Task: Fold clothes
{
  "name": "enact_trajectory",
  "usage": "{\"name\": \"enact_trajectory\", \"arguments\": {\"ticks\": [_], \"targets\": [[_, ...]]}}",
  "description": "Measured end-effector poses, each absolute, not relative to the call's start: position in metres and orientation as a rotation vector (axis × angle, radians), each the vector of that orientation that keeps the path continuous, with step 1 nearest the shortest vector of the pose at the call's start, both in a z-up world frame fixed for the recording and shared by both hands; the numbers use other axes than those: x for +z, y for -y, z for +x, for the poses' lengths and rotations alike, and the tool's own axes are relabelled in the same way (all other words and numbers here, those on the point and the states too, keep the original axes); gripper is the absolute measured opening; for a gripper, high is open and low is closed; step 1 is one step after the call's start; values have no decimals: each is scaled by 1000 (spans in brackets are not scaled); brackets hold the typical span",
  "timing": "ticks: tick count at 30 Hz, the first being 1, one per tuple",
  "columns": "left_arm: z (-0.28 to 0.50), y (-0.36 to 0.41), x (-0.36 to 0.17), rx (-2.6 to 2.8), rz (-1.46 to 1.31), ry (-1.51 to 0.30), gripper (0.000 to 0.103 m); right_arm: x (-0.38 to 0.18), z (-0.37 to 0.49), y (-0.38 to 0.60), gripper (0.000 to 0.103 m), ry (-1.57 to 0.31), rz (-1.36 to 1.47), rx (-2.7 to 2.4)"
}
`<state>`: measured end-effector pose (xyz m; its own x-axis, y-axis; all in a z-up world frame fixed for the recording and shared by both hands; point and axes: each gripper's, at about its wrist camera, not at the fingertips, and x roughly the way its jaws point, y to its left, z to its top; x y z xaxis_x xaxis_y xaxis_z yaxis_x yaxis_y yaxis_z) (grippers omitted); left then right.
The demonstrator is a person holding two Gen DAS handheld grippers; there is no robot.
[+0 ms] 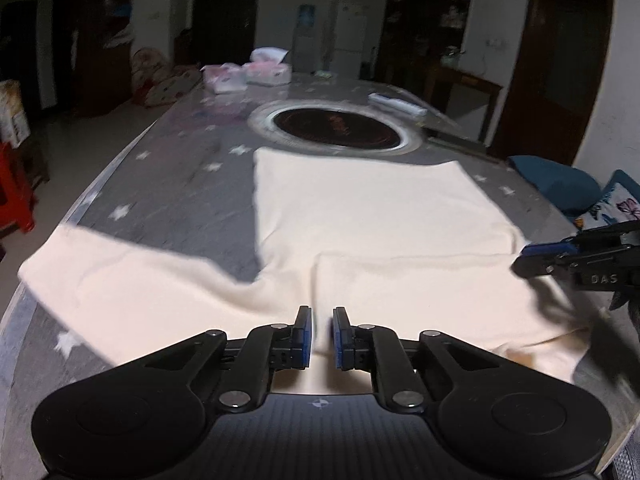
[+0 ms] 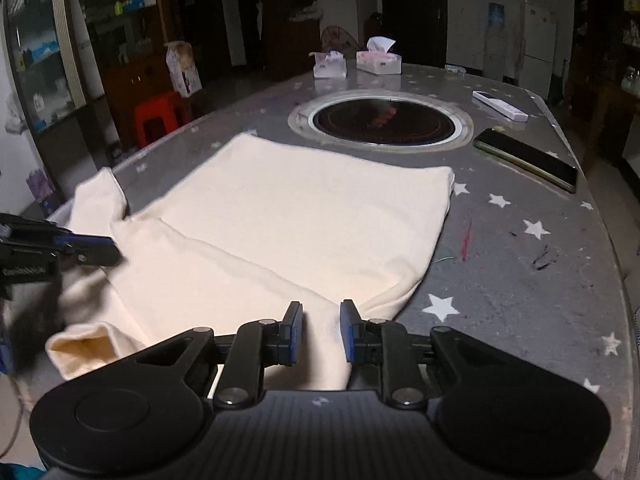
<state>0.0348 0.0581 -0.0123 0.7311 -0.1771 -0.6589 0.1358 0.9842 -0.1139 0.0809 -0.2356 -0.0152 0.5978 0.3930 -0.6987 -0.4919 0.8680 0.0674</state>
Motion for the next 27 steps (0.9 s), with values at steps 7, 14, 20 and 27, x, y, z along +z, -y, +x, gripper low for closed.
{"name": "enact_trajectory", "arguments": {"ticks": [7,14,20,27], "targets": [[17,-96,-1,-64,-131,-663,27,-7,76,231,25,-755,-171,524],[23,-150,-1,224,-167,-627,48,6,65,222,26,-726,-172,569],[48,-201,-8,389,-225,-637,48,16,54,210,30,-698,-181,616],[64,-227,-23,388,-300,-652,42,19,47,206,31,-696,-191,629]]}}
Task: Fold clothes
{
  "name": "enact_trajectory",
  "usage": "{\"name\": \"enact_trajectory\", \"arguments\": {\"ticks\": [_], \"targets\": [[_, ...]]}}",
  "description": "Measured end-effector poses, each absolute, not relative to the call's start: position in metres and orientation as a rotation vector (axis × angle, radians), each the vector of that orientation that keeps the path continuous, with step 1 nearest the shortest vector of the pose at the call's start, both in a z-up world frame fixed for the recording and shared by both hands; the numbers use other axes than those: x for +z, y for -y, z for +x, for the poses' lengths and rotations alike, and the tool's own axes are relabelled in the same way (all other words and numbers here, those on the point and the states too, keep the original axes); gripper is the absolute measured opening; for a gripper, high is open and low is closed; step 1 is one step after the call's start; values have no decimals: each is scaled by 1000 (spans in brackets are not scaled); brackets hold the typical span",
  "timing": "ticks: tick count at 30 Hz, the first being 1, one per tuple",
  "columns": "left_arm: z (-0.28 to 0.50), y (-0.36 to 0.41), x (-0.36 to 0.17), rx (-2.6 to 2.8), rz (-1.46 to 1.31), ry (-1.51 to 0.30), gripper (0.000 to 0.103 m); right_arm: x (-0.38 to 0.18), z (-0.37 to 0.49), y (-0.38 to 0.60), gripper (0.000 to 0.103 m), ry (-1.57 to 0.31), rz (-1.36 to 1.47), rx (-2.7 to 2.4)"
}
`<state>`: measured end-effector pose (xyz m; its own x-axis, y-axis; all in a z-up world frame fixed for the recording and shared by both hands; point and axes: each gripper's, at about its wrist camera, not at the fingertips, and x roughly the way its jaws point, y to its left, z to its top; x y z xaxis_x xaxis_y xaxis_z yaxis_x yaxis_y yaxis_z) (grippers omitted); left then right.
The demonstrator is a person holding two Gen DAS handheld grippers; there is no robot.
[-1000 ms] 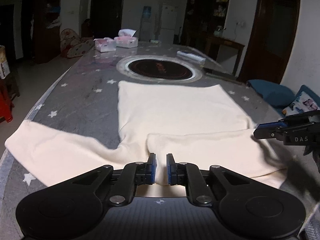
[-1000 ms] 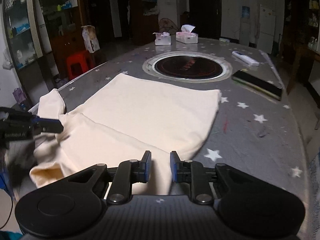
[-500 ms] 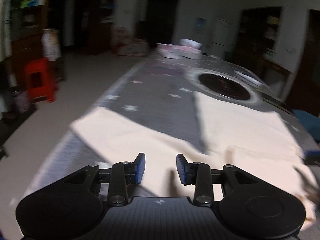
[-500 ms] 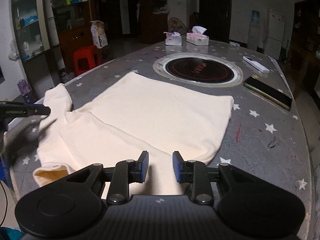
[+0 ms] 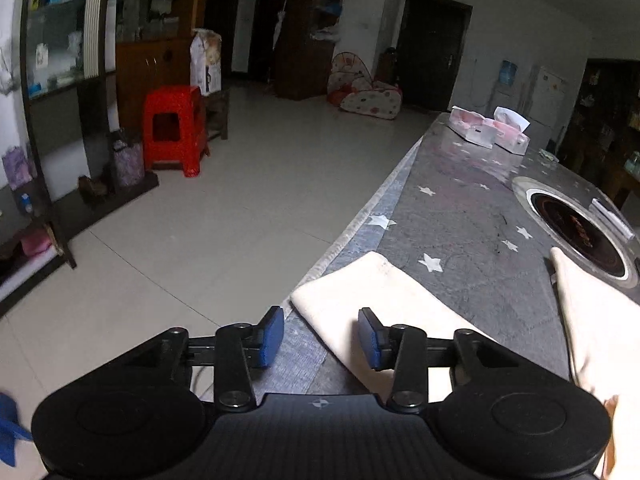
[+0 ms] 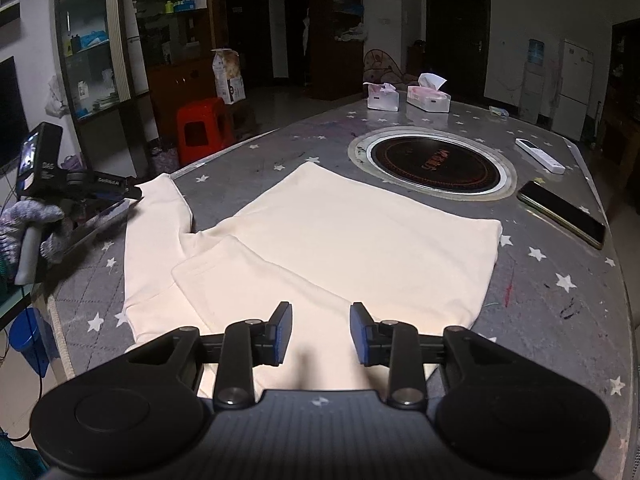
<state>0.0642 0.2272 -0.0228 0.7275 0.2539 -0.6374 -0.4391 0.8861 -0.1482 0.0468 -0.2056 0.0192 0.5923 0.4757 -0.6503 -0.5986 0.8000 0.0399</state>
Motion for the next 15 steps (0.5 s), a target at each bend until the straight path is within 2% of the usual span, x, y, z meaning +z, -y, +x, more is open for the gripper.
{"name": "enact_trajectory", "arguments": {"ticks": [2,4,6,7,9,15], "targets": [[67,-231,-25,391,-317,-640,40,19,46,206,31,-701,-189,626],[70,-233,-25,393,-323,-633,30,18,45,207,32,-704,-189,625],[71,-234,-25,389,-328,-626,14,18,44,208,32,-707,-188,624],[72,-234,-24,387,-330,-623,11,18,44,208,32,-707,-189,624],[70,-233,-20,369,-346,-609,7,17,44,210,32,-709,-183,621],[55,-201,16,194,-377,-530,6,16,44,218,32,-711,-145,607]]}}
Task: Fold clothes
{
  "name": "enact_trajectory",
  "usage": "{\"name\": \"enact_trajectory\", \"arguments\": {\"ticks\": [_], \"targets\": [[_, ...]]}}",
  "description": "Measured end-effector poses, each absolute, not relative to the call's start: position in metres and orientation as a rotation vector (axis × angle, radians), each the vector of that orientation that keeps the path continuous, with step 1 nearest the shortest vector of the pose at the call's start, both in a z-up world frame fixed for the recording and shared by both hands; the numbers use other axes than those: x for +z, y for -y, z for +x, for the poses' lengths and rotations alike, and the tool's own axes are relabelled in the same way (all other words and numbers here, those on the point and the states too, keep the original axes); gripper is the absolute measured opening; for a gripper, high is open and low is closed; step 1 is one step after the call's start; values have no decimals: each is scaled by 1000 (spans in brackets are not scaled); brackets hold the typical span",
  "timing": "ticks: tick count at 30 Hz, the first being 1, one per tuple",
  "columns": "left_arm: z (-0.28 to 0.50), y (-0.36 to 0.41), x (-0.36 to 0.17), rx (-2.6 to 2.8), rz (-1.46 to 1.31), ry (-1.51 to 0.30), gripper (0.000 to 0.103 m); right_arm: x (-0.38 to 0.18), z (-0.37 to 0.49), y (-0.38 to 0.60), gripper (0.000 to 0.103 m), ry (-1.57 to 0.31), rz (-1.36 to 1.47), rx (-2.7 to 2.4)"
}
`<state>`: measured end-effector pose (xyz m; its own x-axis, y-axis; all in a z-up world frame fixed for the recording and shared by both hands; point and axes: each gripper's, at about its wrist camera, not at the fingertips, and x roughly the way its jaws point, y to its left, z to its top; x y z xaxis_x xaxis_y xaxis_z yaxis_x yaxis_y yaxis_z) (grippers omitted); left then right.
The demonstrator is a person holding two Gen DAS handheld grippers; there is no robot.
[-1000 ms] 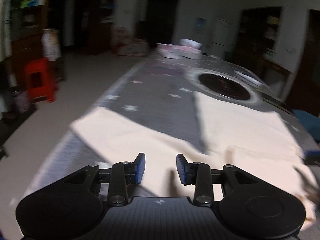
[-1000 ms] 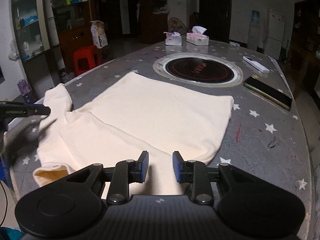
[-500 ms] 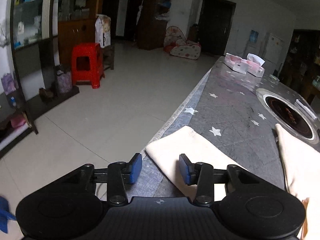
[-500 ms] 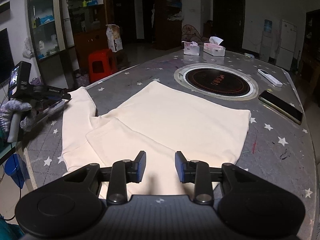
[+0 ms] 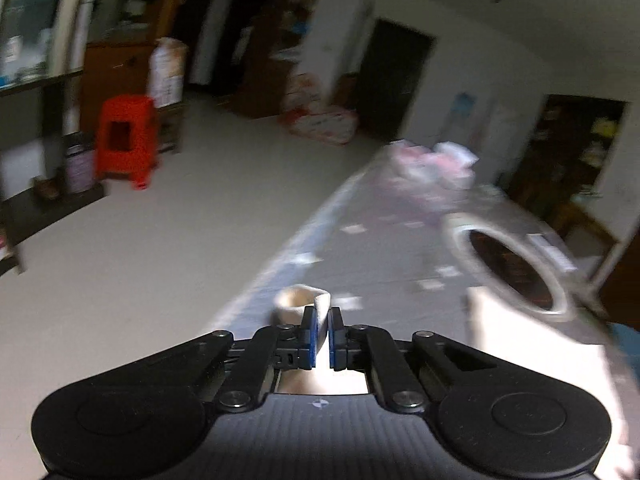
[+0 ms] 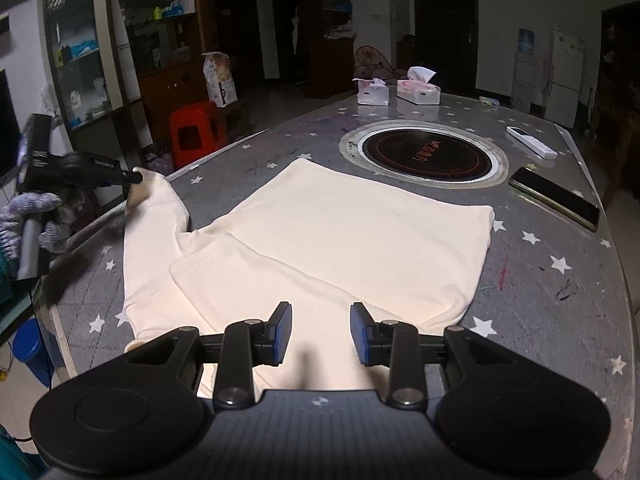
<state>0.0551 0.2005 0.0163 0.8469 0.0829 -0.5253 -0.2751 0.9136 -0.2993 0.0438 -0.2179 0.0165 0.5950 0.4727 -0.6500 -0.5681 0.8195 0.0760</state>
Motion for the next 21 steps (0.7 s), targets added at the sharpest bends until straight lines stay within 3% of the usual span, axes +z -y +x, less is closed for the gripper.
{"name": "enact_trajectory", "arguments": {"ticks": [12,21], "targets": [[44,-79,78,-313,-373,-480,6,18,42,245,32,-690,-84,551],[41,16,59,-578,-310,-562,8,13,37,260,32,-699,-48,526]]}}
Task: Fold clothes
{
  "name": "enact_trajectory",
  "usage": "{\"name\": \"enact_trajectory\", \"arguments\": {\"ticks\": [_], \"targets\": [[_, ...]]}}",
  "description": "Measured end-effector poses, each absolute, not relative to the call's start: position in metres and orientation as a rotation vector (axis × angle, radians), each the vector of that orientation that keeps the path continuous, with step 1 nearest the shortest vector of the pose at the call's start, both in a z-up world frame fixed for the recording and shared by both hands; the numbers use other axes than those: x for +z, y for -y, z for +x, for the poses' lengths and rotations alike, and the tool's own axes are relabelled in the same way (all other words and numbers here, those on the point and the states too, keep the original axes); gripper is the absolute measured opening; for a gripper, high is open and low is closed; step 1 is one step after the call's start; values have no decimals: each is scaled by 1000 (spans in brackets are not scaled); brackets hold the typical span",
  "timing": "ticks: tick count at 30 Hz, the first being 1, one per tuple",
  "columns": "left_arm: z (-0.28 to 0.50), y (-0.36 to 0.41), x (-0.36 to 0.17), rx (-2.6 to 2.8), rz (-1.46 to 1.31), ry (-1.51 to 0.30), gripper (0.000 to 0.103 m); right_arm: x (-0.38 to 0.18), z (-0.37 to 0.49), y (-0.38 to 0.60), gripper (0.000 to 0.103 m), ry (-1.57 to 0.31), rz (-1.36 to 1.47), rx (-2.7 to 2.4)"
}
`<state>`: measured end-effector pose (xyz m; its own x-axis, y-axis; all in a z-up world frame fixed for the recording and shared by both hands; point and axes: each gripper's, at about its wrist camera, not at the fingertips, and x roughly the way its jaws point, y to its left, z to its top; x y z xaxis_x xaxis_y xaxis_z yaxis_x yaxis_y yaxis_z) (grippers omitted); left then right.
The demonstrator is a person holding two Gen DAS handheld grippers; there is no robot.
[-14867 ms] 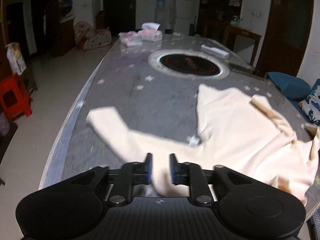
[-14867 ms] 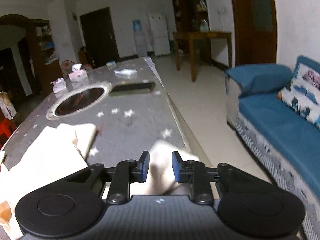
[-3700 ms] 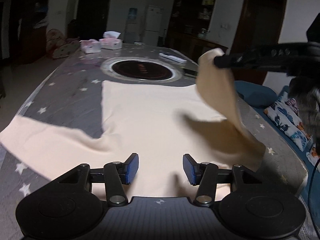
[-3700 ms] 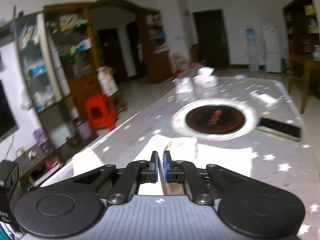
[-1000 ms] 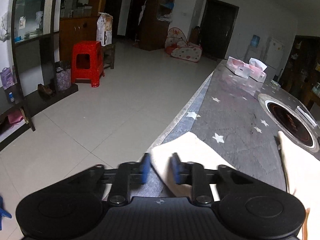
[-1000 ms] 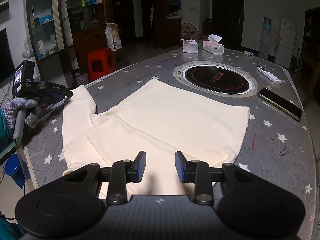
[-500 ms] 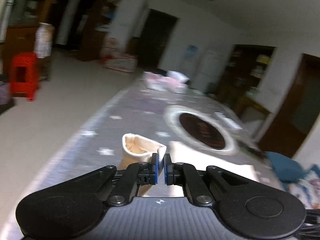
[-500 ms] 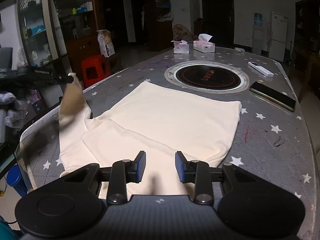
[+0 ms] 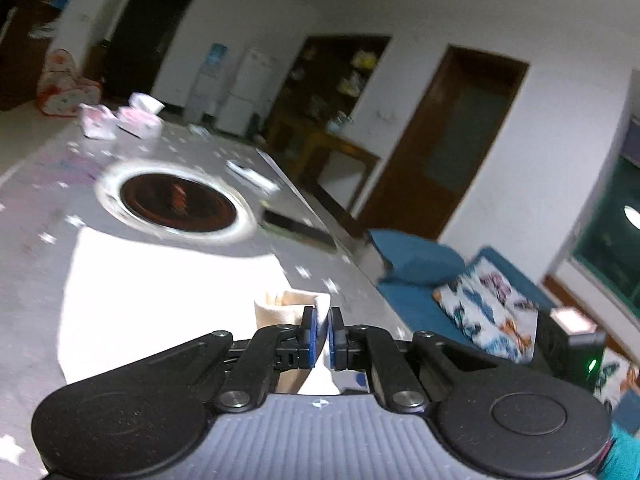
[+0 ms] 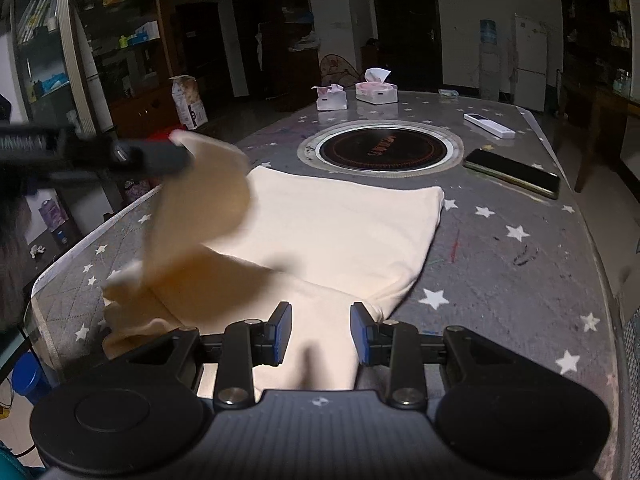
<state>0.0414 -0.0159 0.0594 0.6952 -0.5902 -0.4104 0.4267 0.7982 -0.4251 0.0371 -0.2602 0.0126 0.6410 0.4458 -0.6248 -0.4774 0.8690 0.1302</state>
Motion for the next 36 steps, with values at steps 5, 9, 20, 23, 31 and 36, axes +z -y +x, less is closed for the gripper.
{"name": "enact_trajectory", "arguments": {"ticks": [5,9,20,23,31,36], "targets": [[40,35,36,-630,-276,-671,14,14,33,264,32,-693,-44,524],[33,9,35,-602,-264,-660,19,18,33,268,32,-683,-39,515],[51,-63,-3,-310,-200,-725,16,6,44,241,31,-697,-64,590],[56,-74,-12,-281,-198,-749,14,-1,50,233,31,-713,-84,602],[50,-74,-2,-313,-157,-715,15,-10,53,230,31,-754,-121,594],[36,-55,1,-392,-54,-700,15,-7,41,228,31,-753,-161,618]]}}
